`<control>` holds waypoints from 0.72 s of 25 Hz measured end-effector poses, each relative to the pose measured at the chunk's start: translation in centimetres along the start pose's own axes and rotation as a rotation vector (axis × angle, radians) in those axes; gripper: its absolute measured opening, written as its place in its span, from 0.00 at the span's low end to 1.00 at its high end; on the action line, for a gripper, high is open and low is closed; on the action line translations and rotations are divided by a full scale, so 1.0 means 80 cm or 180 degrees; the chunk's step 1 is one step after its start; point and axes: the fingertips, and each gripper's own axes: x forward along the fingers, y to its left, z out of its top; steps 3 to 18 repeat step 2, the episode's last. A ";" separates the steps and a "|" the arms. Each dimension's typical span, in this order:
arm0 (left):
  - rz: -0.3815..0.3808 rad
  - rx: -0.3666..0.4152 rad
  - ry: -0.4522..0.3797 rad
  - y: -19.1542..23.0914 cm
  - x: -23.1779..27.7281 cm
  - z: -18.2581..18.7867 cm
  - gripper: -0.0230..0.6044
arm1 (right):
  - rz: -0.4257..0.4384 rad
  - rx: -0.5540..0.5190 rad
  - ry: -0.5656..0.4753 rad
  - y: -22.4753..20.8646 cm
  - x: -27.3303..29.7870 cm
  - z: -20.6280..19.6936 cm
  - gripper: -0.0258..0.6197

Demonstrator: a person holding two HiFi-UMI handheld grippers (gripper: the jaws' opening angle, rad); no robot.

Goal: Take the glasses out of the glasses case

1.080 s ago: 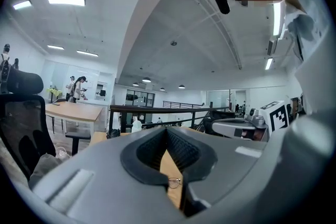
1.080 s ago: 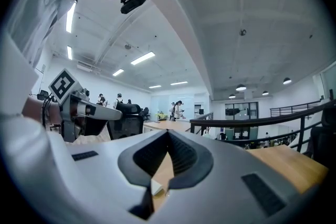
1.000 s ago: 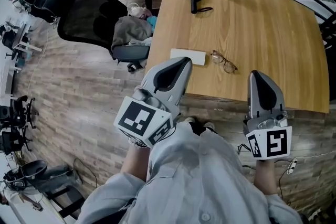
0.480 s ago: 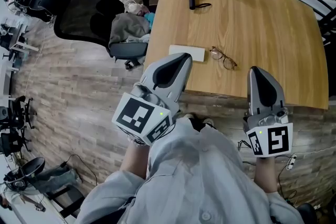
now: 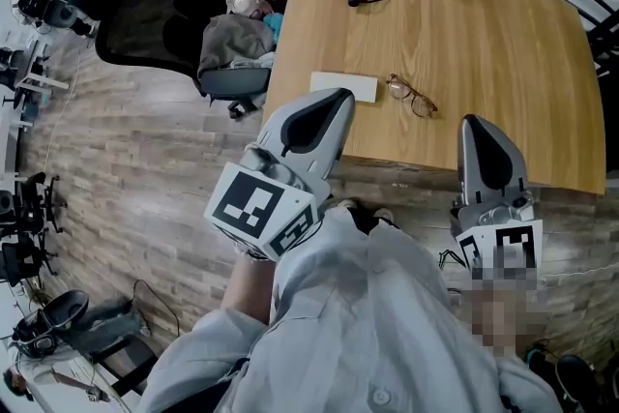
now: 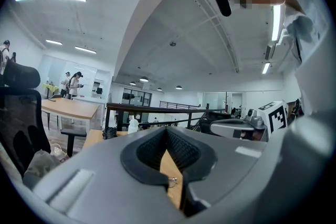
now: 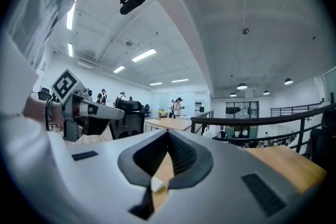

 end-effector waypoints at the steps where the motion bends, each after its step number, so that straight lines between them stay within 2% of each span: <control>1: -0.0001 0.0005 -0.0006 0.000 0.000 0.001 0.04 | 0.0005 -0.0008 -0.0003 0.001 0.001 0.001 0.04; 18: -0.0002 0.0010 -0.0011 0.001 0.000 0.002 0.05 | 0.0011 -0.0017 -0.0005 0.002 0.001 0.001 0.04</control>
